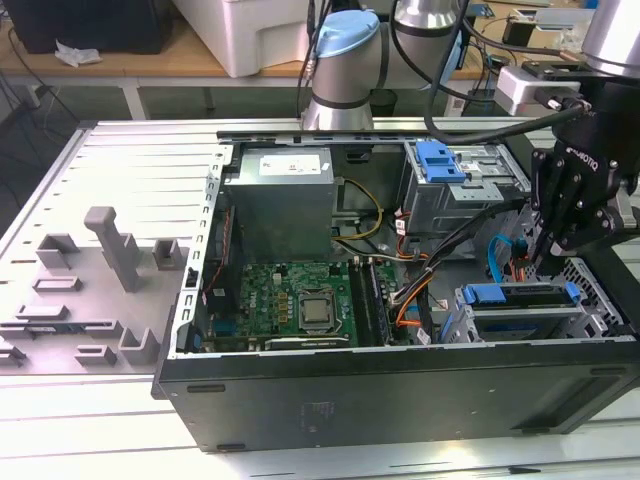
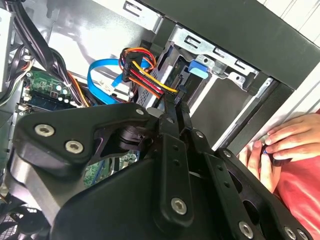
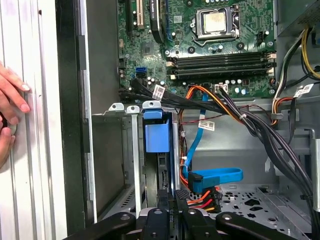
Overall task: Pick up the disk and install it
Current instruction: 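Insert the first disk wire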
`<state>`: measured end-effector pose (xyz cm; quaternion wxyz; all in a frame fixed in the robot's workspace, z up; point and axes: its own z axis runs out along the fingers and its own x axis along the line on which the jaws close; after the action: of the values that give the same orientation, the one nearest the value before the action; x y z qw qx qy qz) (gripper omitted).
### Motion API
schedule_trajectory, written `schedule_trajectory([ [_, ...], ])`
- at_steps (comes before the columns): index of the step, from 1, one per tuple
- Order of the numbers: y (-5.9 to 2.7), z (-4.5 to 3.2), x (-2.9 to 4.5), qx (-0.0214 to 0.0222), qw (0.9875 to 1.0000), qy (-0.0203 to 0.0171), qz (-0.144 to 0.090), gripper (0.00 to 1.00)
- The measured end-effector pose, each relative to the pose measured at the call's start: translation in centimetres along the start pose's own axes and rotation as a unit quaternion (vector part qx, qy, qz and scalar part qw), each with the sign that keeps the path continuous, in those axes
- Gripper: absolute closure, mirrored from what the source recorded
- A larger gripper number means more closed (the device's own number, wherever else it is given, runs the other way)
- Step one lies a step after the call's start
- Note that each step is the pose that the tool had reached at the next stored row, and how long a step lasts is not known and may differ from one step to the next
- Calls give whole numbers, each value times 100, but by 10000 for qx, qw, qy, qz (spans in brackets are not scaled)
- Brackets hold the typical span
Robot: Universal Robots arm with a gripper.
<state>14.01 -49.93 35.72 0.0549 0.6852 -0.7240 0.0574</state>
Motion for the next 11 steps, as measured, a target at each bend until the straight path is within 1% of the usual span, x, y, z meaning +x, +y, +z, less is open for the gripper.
schedule_trajectory([
  [11, -9, 49, 7, -6, 10000, -1, 35, 83],
])
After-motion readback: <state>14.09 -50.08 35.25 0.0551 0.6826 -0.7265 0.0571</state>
